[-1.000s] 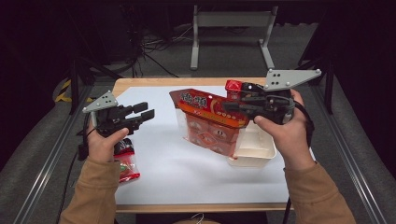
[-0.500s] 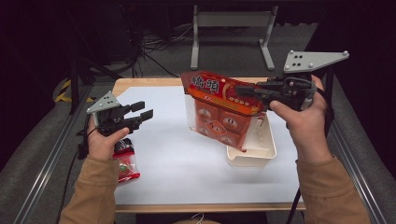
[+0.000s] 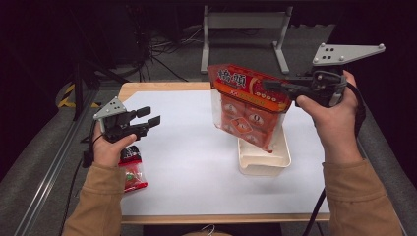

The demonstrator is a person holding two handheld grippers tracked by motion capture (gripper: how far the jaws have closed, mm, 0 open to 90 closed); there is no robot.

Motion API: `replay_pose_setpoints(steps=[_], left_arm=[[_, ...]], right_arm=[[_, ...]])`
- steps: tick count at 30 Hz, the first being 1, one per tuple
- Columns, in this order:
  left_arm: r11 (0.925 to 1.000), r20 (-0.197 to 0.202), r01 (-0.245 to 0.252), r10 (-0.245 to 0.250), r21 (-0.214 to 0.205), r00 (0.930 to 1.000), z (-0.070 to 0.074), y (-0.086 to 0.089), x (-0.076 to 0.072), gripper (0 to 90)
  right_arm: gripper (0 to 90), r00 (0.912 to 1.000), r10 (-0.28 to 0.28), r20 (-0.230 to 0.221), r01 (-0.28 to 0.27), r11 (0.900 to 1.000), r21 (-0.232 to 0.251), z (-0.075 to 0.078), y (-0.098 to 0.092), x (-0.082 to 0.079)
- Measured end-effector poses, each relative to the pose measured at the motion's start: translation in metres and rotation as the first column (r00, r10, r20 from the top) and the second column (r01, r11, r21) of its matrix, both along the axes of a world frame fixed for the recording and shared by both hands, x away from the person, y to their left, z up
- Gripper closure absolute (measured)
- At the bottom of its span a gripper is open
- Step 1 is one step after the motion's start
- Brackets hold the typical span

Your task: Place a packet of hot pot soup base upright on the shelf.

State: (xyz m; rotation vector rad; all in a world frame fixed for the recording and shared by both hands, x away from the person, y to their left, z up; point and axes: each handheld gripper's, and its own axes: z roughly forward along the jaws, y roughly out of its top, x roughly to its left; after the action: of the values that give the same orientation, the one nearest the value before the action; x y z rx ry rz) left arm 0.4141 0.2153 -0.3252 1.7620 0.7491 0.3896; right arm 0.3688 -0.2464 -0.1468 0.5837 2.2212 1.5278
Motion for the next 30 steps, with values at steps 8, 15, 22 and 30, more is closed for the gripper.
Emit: replay_pose_setpoints(steps=[8, 15, 22, 30], left_arm=[[0.9999, 0.001, 0.001, -0.001, 0.012, 1.0, -0.002, 0.0, 0.002, 43.4], [0.9998, -0.003, -0.02, 0.02, 0.0, 0.9998, -0.003, 0.005, 0.002, 43.1], [0.9998, -0.006, -0.019, 0.019, -0.001, 0.9998, -0.003, 0.006, 0.003, 43.0], [0.9998, -0.007, -0.021, 0.021, 0.001, 0.9997, -0.003, 0.007, 0.003, 43.0]], right_arm=[[89.8, 0.9991, -0.043, 0.006, 0.043, 0.999, -0.011, -0.002, -0.011, 0.002], [89.9, 0.9969, -0.079, 0.006, 0.079, 0.9968, -0.017, -0.008, -0.019, 0.005], [89.8, 0.9937, -0.112, 0.005, 0.112, 0.9935, -0.021, -0.014, -0.026, 0.007], [89.8, 0.9897, -0.143, -0.004, 0.143, 0.9894, -0.026, -0.025, -0.034, 0.012]])
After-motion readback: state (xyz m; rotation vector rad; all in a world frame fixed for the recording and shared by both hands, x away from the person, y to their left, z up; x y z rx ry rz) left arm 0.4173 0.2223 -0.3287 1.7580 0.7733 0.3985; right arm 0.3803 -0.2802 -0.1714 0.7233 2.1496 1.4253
